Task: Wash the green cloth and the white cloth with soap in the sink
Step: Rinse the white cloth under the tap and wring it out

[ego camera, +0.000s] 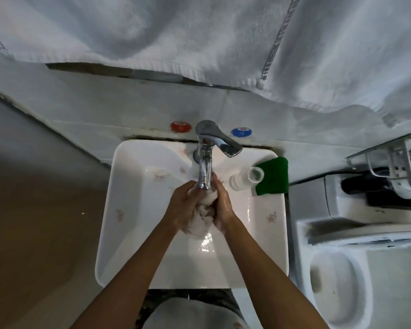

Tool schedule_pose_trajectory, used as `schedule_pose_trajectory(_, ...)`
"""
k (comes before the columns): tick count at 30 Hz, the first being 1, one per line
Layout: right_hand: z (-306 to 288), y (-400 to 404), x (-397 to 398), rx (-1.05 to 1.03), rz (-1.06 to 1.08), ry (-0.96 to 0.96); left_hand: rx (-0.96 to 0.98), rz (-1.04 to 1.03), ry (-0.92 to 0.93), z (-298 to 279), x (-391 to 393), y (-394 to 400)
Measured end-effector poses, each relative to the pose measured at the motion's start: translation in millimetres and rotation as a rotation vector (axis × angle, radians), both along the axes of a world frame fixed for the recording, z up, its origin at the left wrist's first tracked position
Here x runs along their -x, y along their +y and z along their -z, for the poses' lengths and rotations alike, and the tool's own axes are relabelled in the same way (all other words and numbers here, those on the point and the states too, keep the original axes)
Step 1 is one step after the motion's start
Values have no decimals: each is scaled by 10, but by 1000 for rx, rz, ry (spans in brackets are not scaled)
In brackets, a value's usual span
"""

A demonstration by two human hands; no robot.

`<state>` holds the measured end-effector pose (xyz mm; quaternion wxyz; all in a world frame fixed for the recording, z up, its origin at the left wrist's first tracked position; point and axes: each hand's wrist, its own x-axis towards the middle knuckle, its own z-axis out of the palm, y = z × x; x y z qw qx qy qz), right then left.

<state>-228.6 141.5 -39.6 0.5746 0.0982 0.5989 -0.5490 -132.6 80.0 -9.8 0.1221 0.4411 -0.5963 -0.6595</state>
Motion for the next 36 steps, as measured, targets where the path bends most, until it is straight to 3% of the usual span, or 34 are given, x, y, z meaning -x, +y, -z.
schedule_pose_trajectory(5, 4, -9, -153, 50, 19, 99, 189, -95, -115, 126, 110, -31)
schedule_pose_trajectory(9, -32, -68, -376, 37, 4, 404, 363, -259, -214, 198, 237, 28)
schedule_pose_trajectory(12, -38, -77, -472, 159, 83, 390, 195, -402, -178, 198, 315, 20)
schedule_pose_trajectory(17, 1, -137, -331, 22, 0, 543, 110, -391, -227, 222, 313, 92)
schedule_pose_trajectory(19, 13, -152, -288, -84, 16, 587, 121, -358, -244, 219, 284, 176)
schedule_pose_trajectory(25, -67, -116, -313, -97, 147, 420, 202, -322, -353, 78, 251, 218)
schedule_pose_trajectory(28, -56, -106, -279, -95, 67, 453, 327, -201, -427, 41, 277, 180)
schedule_pose_trajectory(30, -22, -88, -296, -115, 39, 537, 314, -180, -448, 151, 291, 150)
schedule_pose_trajectory(33, -32, -72, -297, -126, 119, 657, 229, -253, -416, 266, 302, 153)
schedule_pose_trajectory(36, -87, -71, -272, -110, 235, 574, 126, -311, -285, 190, 306, 210)
